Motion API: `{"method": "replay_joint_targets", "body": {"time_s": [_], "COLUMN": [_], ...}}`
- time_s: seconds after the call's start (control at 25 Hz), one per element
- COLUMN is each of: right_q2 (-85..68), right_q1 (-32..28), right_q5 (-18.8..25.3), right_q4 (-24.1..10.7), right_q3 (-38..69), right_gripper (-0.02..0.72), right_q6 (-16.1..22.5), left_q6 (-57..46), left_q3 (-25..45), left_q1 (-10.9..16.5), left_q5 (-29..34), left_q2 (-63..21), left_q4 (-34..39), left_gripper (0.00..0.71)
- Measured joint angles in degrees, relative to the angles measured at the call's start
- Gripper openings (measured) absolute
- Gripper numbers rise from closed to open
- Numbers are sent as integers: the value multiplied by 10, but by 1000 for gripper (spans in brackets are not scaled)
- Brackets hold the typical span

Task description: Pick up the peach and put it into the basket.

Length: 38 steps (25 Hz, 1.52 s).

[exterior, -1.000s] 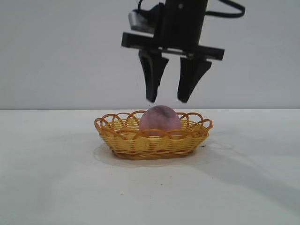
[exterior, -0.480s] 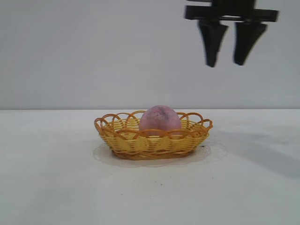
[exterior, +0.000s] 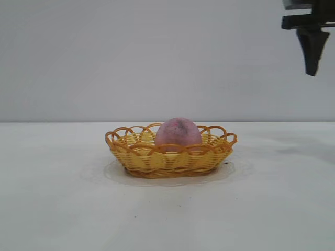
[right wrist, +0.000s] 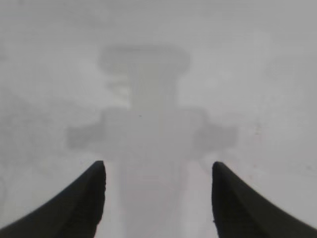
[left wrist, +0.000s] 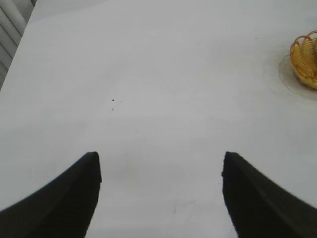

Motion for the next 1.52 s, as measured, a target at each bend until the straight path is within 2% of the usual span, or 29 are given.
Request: {"method": "replay_joint_targets", "body": {"time_s": [0.12,0.32,0.44,0.84,1.2,1.52], "right_q2": [0,-25,-59,-251,-495,-749], "right_q1": [-4,-4,-4,-4,-4,-4], "right_q5": [30,74,79,87,95,101], "right_q4": [-17,-4,9,16,16,21], "right_q3": [0,0,0,31,219,401], "right_gripper": [398,398,398,398,398,398], "right_q6": [-1,-1,0,4,4,19], "left_q6": [0,0,0,0,0,0], "left_q3": [0,0,0,0,0,0], "left_q1": [0,0,0,0,0,0], "left_q5": [0,0,0,0,0,0], "left_q2": [0,0,0,0,0,0], "left_q4": [0,0,0,0,0,0], "left_gripper": [458,458,458,458,458,458]}}
